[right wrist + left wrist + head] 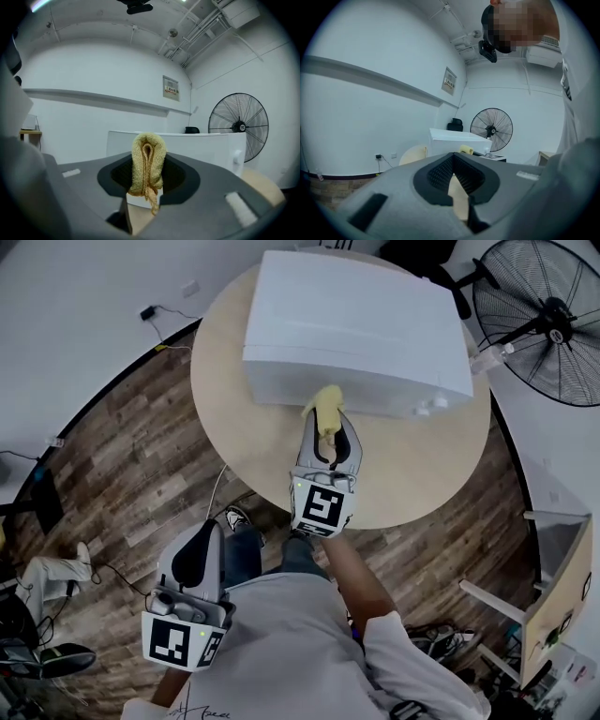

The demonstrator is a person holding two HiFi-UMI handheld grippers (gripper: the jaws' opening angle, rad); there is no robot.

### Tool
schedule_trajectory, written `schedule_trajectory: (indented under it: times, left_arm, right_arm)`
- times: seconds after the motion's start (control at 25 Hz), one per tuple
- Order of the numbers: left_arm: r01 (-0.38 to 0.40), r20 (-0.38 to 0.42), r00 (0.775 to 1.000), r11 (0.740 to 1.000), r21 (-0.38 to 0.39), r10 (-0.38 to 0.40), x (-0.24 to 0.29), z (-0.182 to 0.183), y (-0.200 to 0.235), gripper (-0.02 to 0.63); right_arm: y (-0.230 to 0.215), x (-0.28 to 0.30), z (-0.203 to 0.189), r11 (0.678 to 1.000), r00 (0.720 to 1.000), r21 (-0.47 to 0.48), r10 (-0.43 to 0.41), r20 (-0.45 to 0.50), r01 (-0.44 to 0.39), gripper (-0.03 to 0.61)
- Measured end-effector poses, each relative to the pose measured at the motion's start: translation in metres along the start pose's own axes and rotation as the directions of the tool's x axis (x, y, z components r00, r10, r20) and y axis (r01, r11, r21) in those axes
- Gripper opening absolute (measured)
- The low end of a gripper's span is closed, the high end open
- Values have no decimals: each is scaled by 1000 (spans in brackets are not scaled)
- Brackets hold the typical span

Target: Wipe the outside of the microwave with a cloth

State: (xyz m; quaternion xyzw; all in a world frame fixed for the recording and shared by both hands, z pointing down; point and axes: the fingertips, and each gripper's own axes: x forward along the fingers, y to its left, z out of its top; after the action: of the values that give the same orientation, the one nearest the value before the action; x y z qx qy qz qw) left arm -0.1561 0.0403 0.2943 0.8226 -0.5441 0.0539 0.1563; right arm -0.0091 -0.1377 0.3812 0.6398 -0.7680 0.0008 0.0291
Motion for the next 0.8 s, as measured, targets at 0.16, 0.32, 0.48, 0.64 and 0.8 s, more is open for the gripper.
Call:
schedule_trajectory:
  times: [0.16, 0.32, 0.48, 0.64, 0.8]
  left_arm:
    - [35, -2, 999, 999, 16, -35, 12, 1, -32, -8]
    - [57, -5, 998, 998, 37, -57, 24, 1, -59, -8]
    - [60, -19, 998, 997, 49, -59, 33, -3, -78, -8]
    - [62, -36, 998, 996, 60, -60, 38, -7, -90, -8]
    - [62, -51, 997, 996, 68, -58, 42, -10, -99, -8]
  right_arm:
    - [-77, -17, -15, 994, 993, -22, -109, -34, 108, 135]
    - [-146, -30, -35, 978, 976, -50, -204, -70, 201, 133]
    - [-207, -37, -57, 958, 952, -65, -286, -108, 280, 133]
    - [-249, -36, -75, 941, 930, -82, -338, -143, 329, 133]
    - [-267, -28, -90, 936, 921, -93, -352, -170, 340, 133]
